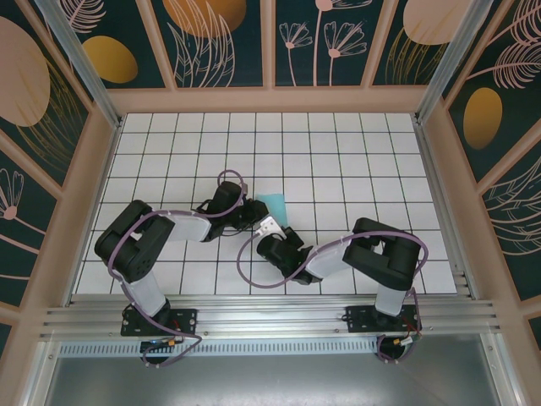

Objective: Fold a paper plane with a square sheet of paper (pick it up from the middle)
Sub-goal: Fold the wing for the fifth time at the center of the table.

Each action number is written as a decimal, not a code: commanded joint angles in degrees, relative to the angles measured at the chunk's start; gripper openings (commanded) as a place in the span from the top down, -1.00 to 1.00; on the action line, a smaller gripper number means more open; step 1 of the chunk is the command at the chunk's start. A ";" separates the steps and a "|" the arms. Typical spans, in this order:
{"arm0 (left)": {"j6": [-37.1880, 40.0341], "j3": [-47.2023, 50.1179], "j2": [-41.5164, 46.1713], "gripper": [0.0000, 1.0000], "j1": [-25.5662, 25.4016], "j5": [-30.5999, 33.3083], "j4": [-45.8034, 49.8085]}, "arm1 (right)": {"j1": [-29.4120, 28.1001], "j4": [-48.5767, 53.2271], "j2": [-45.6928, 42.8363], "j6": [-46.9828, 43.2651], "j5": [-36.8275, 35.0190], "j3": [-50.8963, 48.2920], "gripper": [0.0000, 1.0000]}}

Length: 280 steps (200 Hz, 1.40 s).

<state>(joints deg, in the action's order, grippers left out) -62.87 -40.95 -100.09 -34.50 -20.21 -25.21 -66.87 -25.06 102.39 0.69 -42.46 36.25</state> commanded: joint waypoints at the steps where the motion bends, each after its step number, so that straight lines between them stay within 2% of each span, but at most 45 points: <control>1: 1.76 -1.48 3.79 0.21 0.04 2.33 3.38 | -0.43 -2.58 -1.78 1.57 -0.19 -1.95 1.00; 10: 2.30 -1.59 5.01 0.07 0.00 3.73 4.95 | -0.29 -3.46 -2.41 2.30 0.77 -2.76 1.00; 27: 3.50 -1.19 8.31 -0.01 0.01 8.55 8.07 | 0.05 -4.89 -4.37 3.67 4.03 -4.17 1.00; 46: 4.02 -0.20 12.62 -0.27 0.05 14.11 11.03 | 0.47 -5.70 -5.87 4.79 6.35 -5.09 1.00; 67: 4.90 0.61 16.30 -0.30 0.11 17.92 13.39 | 1.40 -5.96 -7.77 6.27 11.75 -5.63 1.00; 90: 5.47 1.47 18.58 -0.32 0.09 19.38 14.21 | 2.16 -9.37 -9.54 7.70 15.61 -7.68 1.00; 177: 4.42 4.75 20.91 -0.31 0.05 17.24 10.61 | 4.58 -17.36 -12.32 11.26 24.58 -12.02 1.00; 232: 3.54 7.10 21.56 -0.32 0.05 14.22 6.89 | 8.73 -23.75 -13.84 21.24 34.37 -15.96 1.00; 280: 2.29 9.05 21.61 -0.32 0.05 12.08 3.62 | 11.71 -28.66 -12.90 29.27 39.86 -18.91 1.00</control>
<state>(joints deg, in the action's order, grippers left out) -59.46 -32.97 -79.50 -34.50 -6.24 -18.17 -56.47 -47.86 89.78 23.68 -7.73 18.79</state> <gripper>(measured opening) 0.658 0.063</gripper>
